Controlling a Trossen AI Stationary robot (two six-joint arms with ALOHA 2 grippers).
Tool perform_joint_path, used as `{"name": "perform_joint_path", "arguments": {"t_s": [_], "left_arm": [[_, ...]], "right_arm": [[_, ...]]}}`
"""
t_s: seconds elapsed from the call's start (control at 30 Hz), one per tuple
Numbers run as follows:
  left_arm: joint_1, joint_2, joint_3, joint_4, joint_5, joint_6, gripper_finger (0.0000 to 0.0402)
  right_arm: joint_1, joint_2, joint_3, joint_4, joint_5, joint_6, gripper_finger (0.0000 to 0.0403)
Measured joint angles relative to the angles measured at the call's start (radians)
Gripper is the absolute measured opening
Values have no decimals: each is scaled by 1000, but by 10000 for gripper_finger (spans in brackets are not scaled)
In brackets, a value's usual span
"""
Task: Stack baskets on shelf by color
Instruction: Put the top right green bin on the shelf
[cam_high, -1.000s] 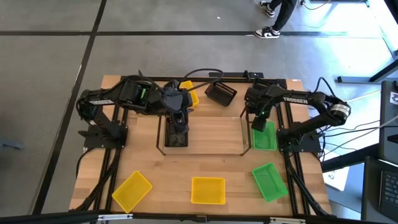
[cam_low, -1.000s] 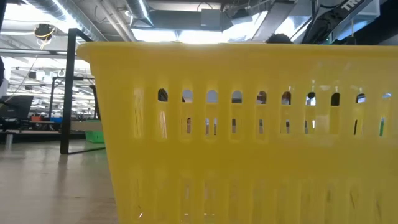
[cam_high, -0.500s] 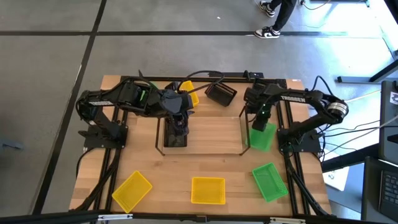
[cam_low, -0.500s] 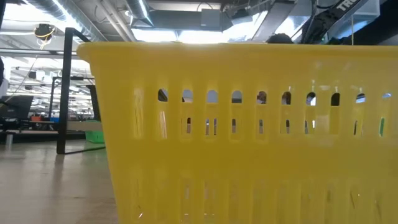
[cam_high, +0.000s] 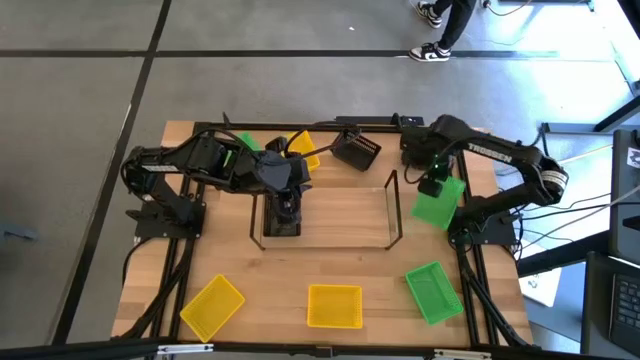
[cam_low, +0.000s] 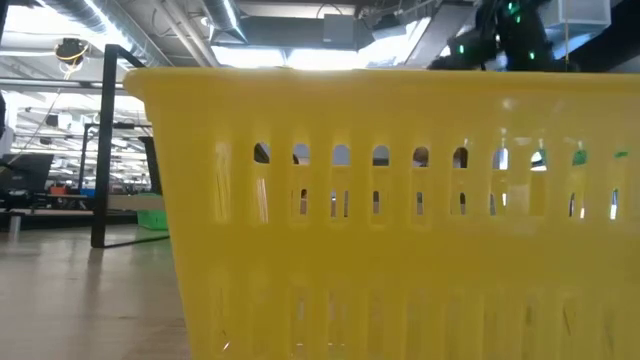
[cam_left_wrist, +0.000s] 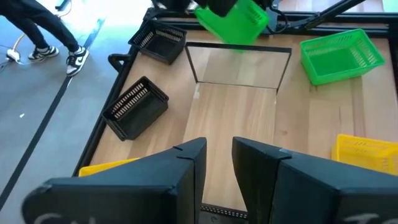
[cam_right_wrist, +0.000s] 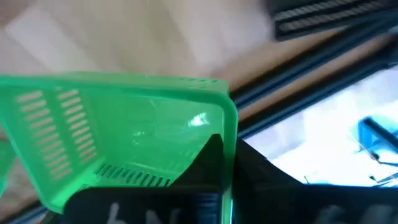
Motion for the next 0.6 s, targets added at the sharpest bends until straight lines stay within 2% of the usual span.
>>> {"name": "perform_joint_path", "arguments": {"t_s": [0.23, 0.6], "left_arm": [[-4, 0, 0, 0, 0, 0, 69], [-4, 0, 0, 0, 0, -1, 69]], "right_arm": [[7, -53, 163, 9, 77, 79, 1], [6, -67, 403, 6, 279, 46, 0]]}}
